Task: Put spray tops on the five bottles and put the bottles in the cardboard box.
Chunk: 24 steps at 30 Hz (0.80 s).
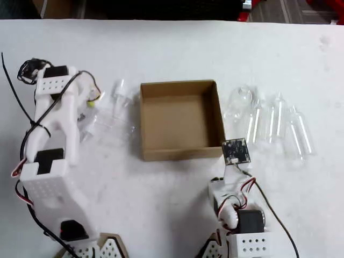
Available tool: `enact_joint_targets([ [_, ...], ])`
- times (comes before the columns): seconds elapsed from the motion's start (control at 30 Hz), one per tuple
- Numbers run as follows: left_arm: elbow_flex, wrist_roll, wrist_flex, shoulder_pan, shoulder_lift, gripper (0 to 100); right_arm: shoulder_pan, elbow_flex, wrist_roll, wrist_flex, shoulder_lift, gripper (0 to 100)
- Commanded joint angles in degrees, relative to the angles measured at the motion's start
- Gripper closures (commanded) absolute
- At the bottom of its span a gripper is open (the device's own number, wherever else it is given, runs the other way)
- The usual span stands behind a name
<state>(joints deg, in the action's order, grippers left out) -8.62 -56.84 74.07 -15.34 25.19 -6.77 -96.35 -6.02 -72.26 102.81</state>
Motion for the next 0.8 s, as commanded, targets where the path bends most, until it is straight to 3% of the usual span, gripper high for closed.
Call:
enact_joint_targets([
  [0.0, -2.8, 0.3, -1.1, 0.7, -1.0, 96, 0.5, -0.5, -0.4, -0.4, 0.3, 98.4],
  [0.2, -4.2, 0.4, 1.4, 0.7, -2.5, 96, 0.5, -0.5, -0.4, -0.4, 0.3, 98.4],
  [0.43, -18.5, 0.7, 18.1, 5.2, -11.4, 96, 0.5, -0.5, -0.4, -0.4, 0.3, 98.4],
  [0.63, -30.1, 12.4, 25.0, 12.4, -17.0, 96, 0.5, -0.5, -0.4, -0.4, 0.3, 98.4],
  [0.77, -33.7, 14.4, 28.2, 16.0, -21.7, 95, 0.5, -0.5, -0.4, -0.4, 0.3, 98.4],
])
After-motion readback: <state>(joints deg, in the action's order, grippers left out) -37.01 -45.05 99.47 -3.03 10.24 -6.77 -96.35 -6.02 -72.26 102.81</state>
